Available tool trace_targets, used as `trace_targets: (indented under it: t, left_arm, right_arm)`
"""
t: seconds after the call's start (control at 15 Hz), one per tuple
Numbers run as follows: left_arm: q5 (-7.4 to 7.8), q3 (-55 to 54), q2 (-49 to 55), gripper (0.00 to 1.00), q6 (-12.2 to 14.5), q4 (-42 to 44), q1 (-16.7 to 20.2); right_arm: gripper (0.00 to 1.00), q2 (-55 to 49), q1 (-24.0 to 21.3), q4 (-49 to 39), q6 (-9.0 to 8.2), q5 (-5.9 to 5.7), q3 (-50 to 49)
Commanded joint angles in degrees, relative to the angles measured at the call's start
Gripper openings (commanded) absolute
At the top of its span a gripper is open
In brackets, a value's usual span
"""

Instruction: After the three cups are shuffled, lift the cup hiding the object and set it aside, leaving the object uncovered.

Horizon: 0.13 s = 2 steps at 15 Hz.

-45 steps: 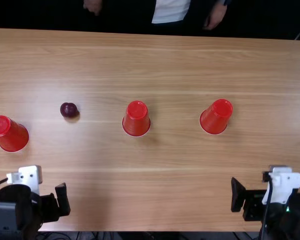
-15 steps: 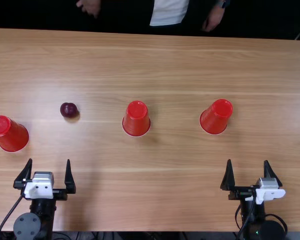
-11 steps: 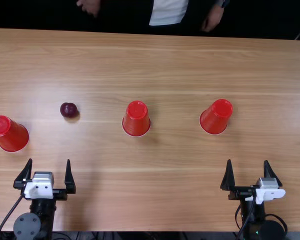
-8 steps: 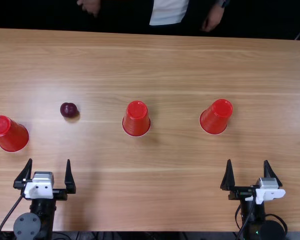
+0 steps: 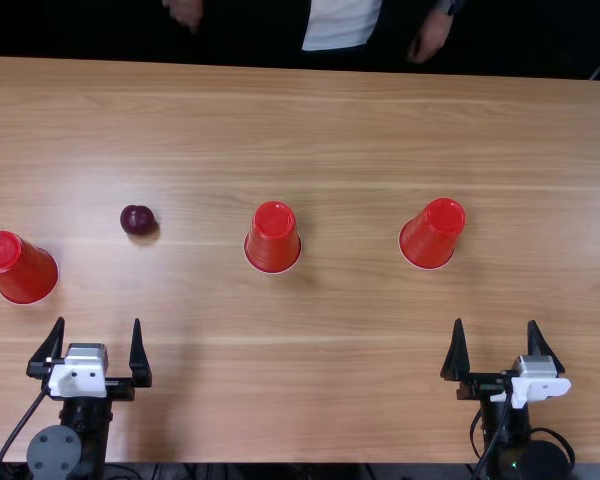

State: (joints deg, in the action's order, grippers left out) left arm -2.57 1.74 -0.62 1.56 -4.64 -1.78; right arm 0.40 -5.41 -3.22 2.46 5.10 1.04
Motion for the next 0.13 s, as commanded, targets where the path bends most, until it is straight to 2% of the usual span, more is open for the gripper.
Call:
trace_targets:
  t: [0.0, 0.07]
  left_arm:
    - [0.56, -1.7, 0.6, 1.0, 0.8, 0.0, 0.3]
    - [0.56, -1.7, 0.6, 1.0, 0.8, 0.0, 0.3]
  right_arm:
    - [1.0, -0.4, -0.8, -0.3, -0.24, 0.17, -0.2]
    - [1.0, -0.4, -0.8, -0.3, -0.24, 0.17, -0.2]
